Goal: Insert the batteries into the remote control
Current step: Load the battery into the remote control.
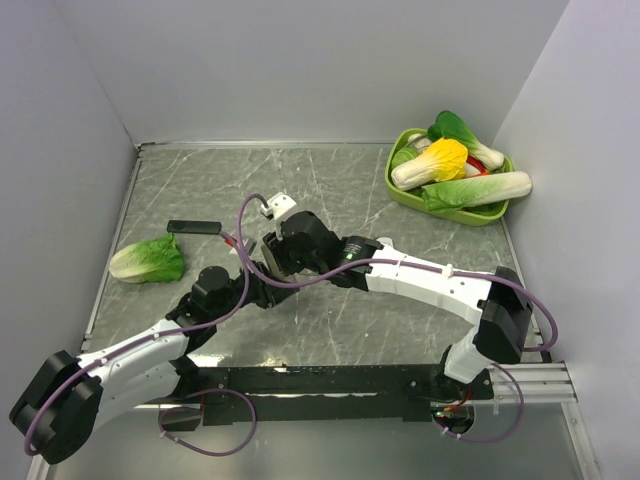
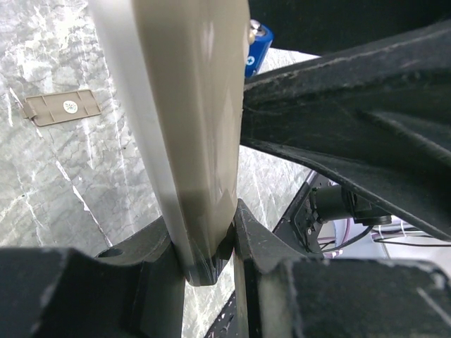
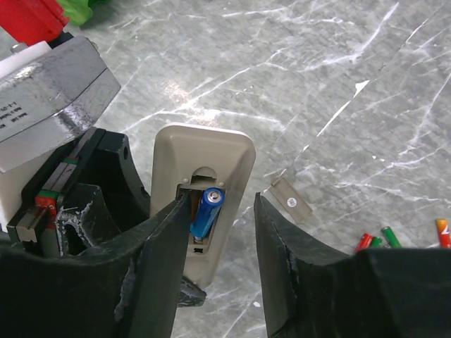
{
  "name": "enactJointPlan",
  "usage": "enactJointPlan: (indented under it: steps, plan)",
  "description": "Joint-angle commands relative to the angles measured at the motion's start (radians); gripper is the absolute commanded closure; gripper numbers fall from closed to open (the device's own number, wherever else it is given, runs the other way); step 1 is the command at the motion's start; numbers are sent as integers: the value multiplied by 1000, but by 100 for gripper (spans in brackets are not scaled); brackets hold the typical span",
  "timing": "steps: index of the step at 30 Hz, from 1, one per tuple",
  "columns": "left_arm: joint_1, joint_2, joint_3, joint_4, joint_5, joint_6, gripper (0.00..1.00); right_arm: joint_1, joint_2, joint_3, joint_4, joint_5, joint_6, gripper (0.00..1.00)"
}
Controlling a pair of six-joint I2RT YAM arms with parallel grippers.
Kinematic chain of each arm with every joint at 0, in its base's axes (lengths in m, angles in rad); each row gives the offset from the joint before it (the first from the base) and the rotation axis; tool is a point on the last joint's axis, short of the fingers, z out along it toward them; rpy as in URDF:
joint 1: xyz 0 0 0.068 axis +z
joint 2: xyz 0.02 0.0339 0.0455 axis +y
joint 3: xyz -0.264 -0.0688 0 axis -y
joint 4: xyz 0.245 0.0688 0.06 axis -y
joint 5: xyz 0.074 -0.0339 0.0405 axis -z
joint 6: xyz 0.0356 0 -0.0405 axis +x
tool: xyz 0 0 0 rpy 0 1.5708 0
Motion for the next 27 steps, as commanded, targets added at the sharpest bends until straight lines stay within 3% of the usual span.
enactJointPlan:
  steps: [1,10,21,27]
  plan:
    - [-6,7,51,88,28,-3,98,2,-63,46,11,-25,-25,50]
    - [-6,26,67,64,42,1,98,-3,-183,-18,74,-138,-131,43]
    - [-6,44,114,4,102,27,98,-99,-358,-207,138,-439,-505,39]
    - [-6,55,134,-11,146,35,98,-131,-474,-416,385,-601,-761,38]
